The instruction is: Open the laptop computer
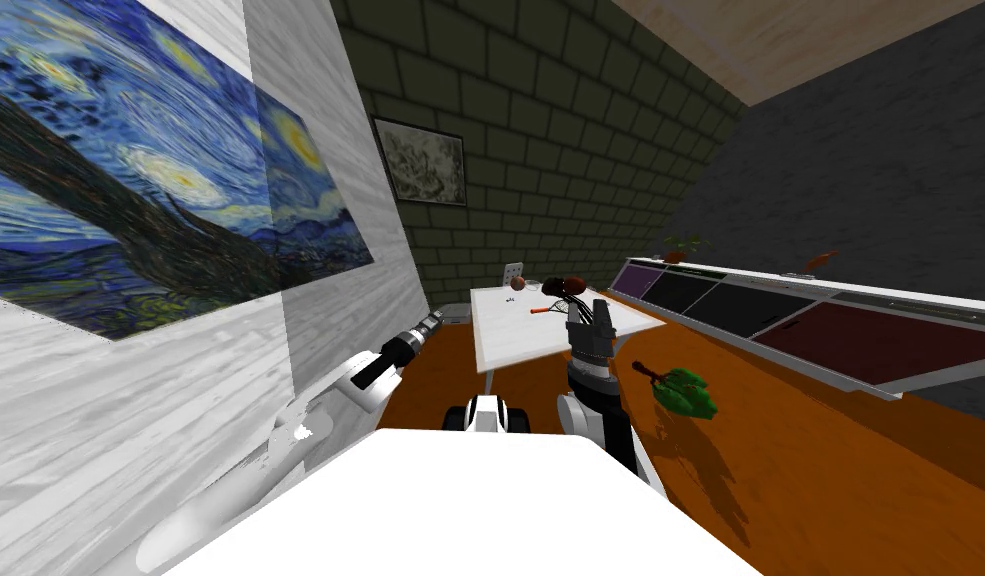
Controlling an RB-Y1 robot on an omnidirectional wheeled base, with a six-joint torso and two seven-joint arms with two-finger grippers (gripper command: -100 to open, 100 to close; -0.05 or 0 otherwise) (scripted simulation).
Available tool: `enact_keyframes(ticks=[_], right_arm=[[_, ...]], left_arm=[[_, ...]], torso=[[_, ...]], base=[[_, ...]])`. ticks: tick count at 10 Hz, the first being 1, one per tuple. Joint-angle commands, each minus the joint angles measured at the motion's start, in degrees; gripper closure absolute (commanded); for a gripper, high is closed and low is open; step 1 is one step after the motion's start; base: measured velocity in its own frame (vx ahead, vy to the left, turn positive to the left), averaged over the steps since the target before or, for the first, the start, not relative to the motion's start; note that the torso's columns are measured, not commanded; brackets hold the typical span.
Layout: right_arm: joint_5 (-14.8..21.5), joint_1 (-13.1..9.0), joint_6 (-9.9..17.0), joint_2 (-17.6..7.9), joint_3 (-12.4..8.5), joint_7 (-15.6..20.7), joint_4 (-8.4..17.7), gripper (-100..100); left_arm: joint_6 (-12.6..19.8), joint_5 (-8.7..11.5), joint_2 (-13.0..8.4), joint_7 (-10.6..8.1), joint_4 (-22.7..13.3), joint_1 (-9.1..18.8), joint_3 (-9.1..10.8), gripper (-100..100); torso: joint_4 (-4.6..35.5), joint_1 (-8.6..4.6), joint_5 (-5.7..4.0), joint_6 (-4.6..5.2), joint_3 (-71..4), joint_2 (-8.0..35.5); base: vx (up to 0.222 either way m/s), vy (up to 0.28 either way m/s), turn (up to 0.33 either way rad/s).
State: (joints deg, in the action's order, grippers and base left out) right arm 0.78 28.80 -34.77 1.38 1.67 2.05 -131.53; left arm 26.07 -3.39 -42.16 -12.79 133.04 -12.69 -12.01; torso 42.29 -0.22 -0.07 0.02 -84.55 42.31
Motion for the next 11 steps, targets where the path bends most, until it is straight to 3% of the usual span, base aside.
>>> enact_keyframes(ticks=[1, 3, 4, 7, 11], right_arm=[[0.0, 0.0, 0.0, 0.0, 0.0, 0.0, 0.0, 0], [0.0, 0.0, 0.0, 0.0, 0.0, 0.0, 0.0, 0], [0.0, 0.0, 0.0, -0.01, -0.01, 0.0, 0.0, 0], [0.0, 0.0, 0.0, 0.0, 0.0, 0.0, 0.0, 0], [0.0, 0.01, 0.0, 0.0, 0.0, 0.0, 0.0, 0]], left_arm=[[3.88, 0.16, -2.77, -1.19, -0.07, 0.86, -0.49, -100], [7.3, 0.24, -6.34, -2.56, -0.5, 1.99, -1.22, -100], [7.97, 0.24, -6.34, -2.56, -0.5, 1.99, -1.22, -100], [13.27, 0.34, -11.09, -4.35, -0.98, 3.46, -2.16, -100], [18.63, 0.43, -15.04, -6.15, -1.48, 4.94, -3.12, -100]], torso=[[0.0, 0.01, 0.01, -0.03, 0.01, 0.02], [-0.01, 0.35, 0.11, 0.0, -0.01, -0.02], [-0.01, 0.46, 0.14, -0.02, -0.02, -0.03], [-0.02, 0.13, 0.04, 0.0, -0.05, -0.06], [-0.01, 0.11, 0.04, -0.02, -0.02, -0.05]], base=[[-0.004, 0.077, -0.093], [-0.005, 0.139, -0.174], [0.003, 0.129, -0.059], [0.013, 0.114, -0.121], [-0.005, 0.119, -0.108]])
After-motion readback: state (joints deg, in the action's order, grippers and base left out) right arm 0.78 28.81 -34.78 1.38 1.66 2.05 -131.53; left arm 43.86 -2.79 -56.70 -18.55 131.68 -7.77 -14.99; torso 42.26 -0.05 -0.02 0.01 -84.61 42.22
